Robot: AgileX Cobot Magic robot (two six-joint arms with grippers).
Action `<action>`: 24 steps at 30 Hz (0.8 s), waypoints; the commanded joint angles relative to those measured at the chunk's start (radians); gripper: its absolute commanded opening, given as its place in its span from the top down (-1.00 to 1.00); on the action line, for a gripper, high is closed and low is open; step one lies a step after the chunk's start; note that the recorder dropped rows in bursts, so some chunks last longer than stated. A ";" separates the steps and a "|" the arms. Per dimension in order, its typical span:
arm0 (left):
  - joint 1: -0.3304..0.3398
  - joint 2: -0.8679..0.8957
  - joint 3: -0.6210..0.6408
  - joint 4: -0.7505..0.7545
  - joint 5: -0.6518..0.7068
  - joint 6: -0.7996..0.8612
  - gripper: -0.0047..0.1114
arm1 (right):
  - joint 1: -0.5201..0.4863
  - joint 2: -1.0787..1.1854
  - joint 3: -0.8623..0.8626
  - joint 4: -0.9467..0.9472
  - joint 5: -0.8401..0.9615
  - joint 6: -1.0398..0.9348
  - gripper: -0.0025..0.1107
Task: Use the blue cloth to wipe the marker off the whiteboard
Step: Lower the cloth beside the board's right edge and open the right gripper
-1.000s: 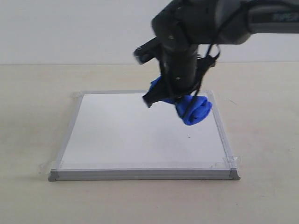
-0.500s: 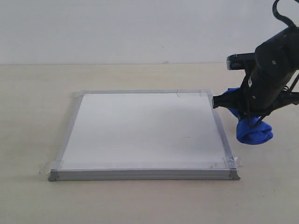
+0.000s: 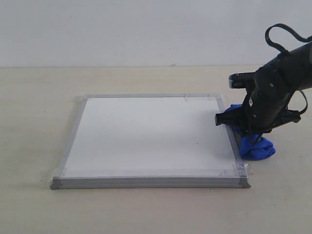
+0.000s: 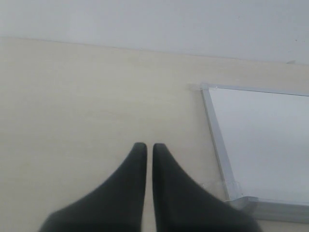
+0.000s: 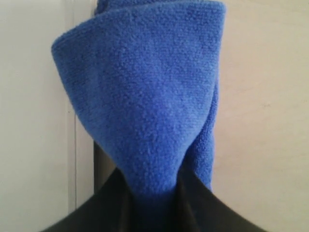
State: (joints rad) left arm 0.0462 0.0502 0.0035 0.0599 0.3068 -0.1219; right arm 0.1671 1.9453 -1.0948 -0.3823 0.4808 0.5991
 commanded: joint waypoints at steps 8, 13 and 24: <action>0.001 -0.004 -0.003 -0.007 -0.011 0.004 0.84 | -0.008 0.000 0.002 0.005 0.005 -0.012 0.10; 0.001 -0.004 -0.003 -0.007 -0.011 0.004 0.84 | -0.008 -0.004 0.002 0.011 0.013 -0.038 -0.04; 0.001 -0.004 -0.003 -0.007 -0.011 0.004 0.84 | -0.008 -0.138 -0.002 0.011 0.024 -0.082 -0.01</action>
State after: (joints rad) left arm 0.0462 0.0502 0.0035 0.0599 0.3068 -0.1219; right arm 0.1647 1.8467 -1.0948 -0.3757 0.4969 0.5454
